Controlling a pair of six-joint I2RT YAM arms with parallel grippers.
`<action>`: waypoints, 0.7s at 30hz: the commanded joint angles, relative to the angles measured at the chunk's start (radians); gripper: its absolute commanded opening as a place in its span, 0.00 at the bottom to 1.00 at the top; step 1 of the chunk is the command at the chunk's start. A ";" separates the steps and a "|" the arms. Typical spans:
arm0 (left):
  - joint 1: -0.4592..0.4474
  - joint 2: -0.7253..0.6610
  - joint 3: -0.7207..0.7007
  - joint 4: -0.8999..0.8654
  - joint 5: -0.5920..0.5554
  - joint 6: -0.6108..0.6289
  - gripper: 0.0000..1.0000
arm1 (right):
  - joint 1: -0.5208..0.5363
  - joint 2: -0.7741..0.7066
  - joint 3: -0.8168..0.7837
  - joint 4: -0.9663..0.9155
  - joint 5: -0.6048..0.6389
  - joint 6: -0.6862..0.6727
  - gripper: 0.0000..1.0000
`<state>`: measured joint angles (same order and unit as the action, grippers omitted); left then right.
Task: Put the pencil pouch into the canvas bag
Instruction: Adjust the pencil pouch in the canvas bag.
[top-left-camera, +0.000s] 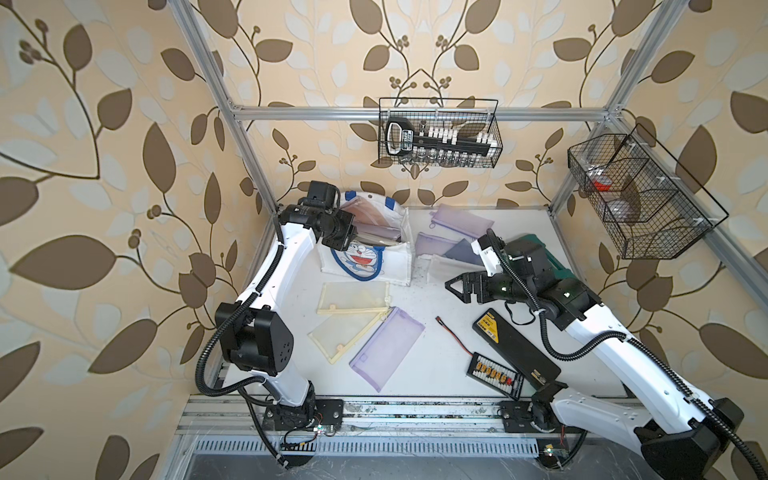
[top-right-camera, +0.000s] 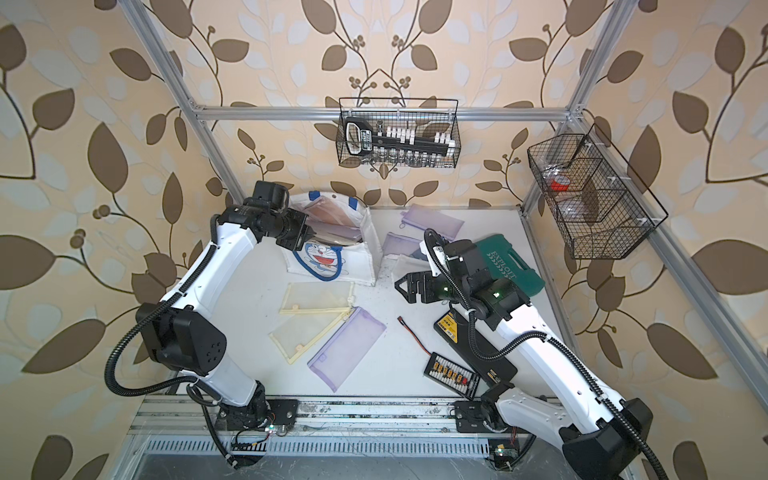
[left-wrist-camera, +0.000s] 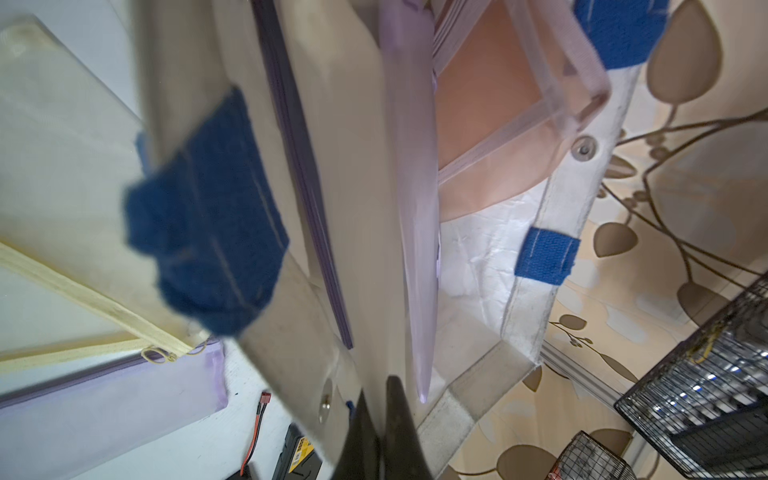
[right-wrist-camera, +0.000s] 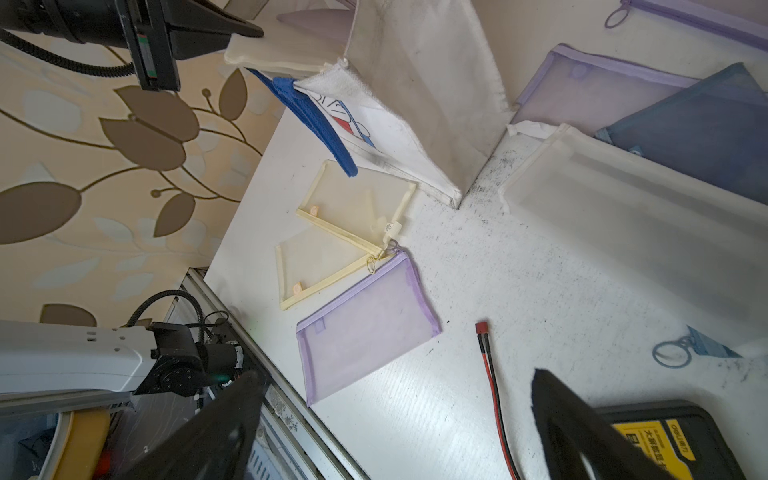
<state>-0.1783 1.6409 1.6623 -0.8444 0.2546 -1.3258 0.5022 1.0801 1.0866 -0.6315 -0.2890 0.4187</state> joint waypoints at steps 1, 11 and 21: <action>-0.048 -0.032 0.012 -0.040 -0.108 -0.097 0.00 | -0.005 -0.014 -0.013 0.008 -0.010 0.001 0.99; -0.127 0.129 0.286 -0.274 -0.375 -0.095 0.00 | -0.014 -0.031 0.000 -0.012 -0.001 -0.014 0.99; -0.083 0.132 0.331 -0.312 -0.428 -0.003 0.00 | -0.022 -0.030 0.014 -0.023 -0.002 -0.029 0.99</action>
<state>-0.2729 1.7821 1.9697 -1.1042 -0.1150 -1.3685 0.4835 1.0557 1.0866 -0.6434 -0.2882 0.4053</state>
